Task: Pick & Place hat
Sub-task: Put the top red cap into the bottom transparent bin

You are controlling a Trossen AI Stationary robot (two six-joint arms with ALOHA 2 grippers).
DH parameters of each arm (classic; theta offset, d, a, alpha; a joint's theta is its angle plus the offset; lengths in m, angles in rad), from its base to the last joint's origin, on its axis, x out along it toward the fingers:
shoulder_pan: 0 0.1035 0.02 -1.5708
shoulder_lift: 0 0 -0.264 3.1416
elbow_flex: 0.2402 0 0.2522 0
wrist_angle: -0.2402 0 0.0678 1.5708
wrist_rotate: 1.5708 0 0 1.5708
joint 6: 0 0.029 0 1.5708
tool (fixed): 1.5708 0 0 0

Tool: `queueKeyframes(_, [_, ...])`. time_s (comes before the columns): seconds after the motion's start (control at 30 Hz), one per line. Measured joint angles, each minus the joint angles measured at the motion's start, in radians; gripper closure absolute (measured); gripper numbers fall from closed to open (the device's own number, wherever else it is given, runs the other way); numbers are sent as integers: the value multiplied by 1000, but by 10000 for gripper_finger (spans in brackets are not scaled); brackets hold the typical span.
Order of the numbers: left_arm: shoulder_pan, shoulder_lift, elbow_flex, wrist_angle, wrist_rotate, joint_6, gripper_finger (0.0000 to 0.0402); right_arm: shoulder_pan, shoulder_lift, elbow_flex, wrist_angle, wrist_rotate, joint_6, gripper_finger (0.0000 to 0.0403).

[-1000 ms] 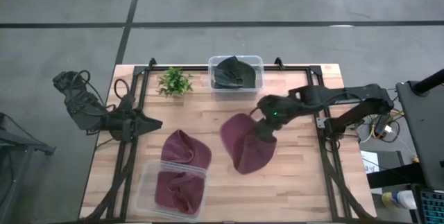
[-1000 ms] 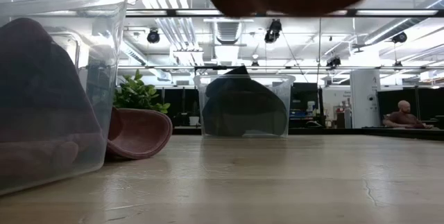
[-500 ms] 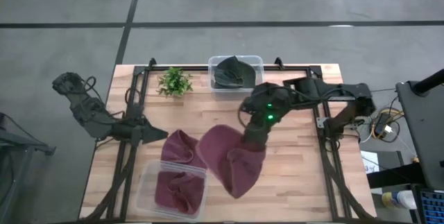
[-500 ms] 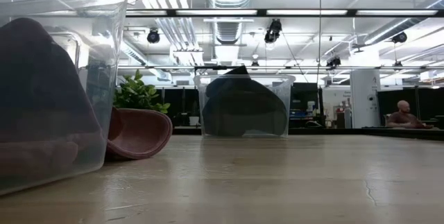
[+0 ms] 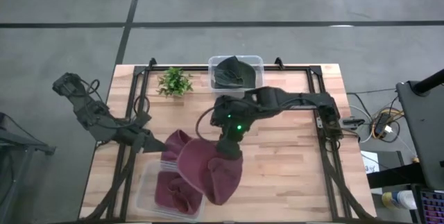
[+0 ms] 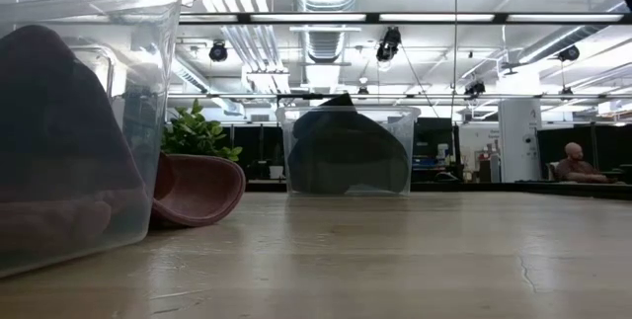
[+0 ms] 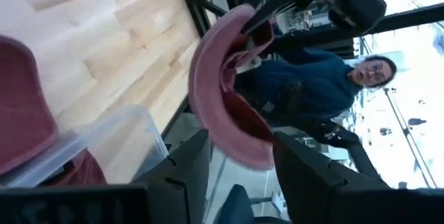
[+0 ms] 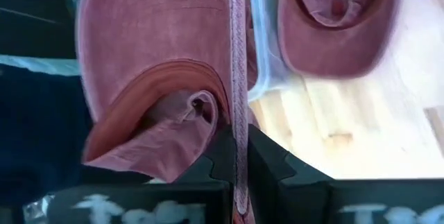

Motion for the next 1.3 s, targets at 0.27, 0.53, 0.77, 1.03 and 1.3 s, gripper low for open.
queueKeyframes(0.27, [5,65,0,-26,74,-59,250,24,20,-1,89,-7,-16,390])
queueKeyframes(0.53, [26,123,0,27,76,-68,250,29,19,7,69,20,-20,390])
queueKeyframes(0.77, [26,121,0,22,182,-54,250,47,19,7,53,16,-24,390])
queueKeyframes(1.03, [36,123,0,31,166,-74,250,73,18,7,55,15,-19,390])
queueKeyframes(1.3, [52,161,0,63,183,-67,250,72,33,6,70,75,-23,390])
